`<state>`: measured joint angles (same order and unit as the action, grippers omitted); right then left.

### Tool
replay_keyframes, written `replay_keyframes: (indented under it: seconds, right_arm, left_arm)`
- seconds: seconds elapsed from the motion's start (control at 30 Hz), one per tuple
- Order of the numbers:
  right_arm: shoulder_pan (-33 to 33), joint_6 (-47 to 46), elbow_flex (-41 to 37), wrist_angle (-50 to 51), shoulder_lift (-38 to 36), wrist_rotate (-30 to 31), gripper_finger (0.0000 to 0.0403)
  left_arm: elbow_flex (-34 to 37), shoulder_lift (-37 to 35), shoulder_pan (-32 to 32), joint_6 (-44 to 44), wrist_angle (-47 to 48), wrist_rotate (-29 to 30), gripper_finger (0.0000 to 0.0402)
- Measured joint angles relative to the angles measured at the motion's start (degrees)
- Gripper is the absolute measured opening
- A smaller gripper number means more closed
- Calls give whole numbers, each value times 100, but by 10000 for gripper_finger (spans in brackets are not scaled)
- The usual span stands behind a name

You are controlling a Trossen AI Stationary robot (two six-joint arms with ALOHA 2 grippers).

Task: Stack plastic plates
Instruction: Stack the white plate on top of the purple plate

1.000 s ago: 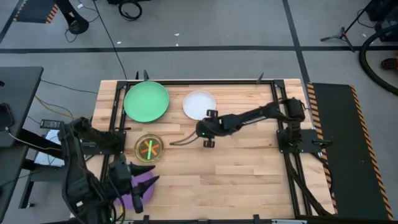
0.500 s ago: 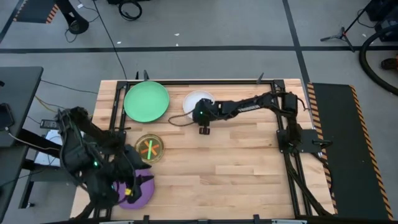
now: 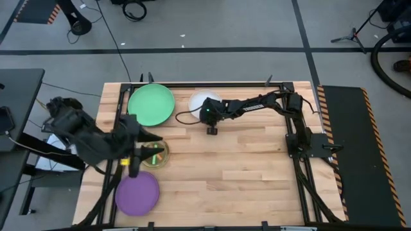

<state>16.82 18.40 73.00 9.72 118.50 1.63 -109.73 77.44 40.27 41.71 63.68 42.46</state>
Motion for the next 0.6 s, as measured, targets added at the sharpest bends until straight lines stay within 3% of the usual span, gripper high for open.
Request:
replay_keyframes:
  seconds: [0.1,0.23,0.4,0.6]
  right_arm:
    - [-4,62,1,30,-10,44,13]
    - [-104,-119,-17,180,-124,121,21]
    - [-453,-177,-38,268,-765,-3,12]
    - [-809,-927,-27,194,-1770,-933,14]
  left_arm:
    - [-6,-163,6,-884,-729,12,186]
    - [-9,-285,189,-1472,-1190,6,186]
    - [-9,-287,458,-1214,-985,2,185]
    - [2,-159,630,-737,-600,176,185]
